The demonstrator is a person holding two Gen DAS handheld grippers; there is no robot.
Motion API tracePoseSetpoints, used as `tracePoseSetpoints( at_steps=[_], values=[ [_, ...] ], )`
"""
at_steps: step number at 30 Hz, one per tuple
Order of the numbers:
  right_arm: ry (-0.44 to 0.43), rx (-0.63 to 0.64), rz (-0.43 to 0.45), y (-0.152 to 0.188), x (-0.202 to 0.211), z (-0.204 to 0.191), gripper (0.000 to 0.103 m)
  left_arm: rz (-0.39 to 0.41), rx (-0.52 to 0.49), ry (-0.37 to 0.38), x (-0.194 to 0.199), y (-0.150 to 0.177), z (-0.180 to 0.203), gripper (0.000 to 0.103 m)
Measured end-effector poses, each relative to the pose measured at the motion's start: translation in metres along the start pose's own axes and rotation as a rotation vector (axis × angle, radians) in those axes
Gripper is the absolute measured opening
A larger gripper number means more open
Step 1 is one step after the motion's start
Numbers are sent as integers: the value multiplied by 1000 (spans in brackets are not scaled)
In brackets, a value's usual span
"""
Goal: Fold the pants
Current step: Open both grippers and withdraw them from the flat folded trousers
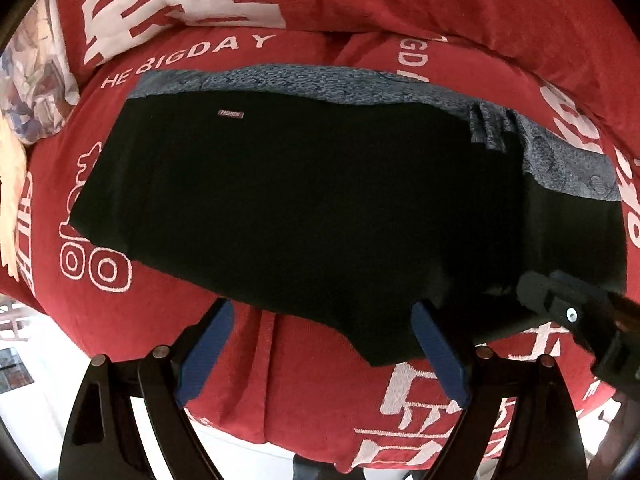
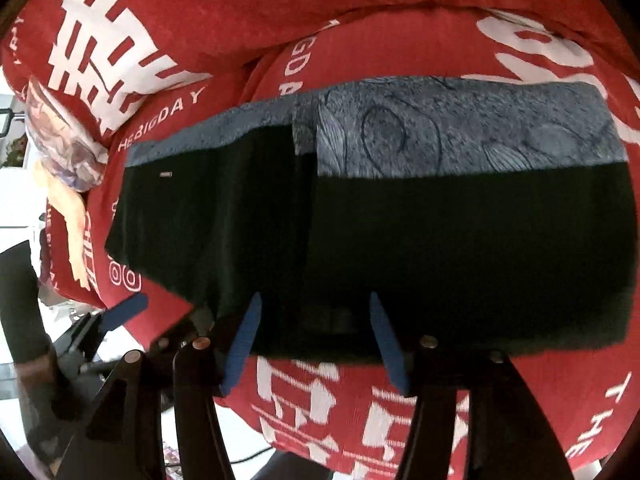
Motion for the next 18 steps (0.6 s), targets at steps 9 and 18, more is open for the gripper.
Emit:
tracePoseSetpoints(
  at_steps=[9,18],
  values=[
    [32,-9,-6,17,10,-7,62,-1,0,9,3,4,-8,91],
    [75,6,-40,38,18,-10,69,-1,0,21,8,10,-12,91]
  ],
)
Point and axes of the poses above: each gripper's, at about its wrist camera, not at the fingertips, and x roughly against the way its jaws point, z to its right, y to its underside, the point moved 4 cm from there along -x, roughly the way its jaws point, and after that the axes turned 13 degrees about y, right-handed, at the moved point
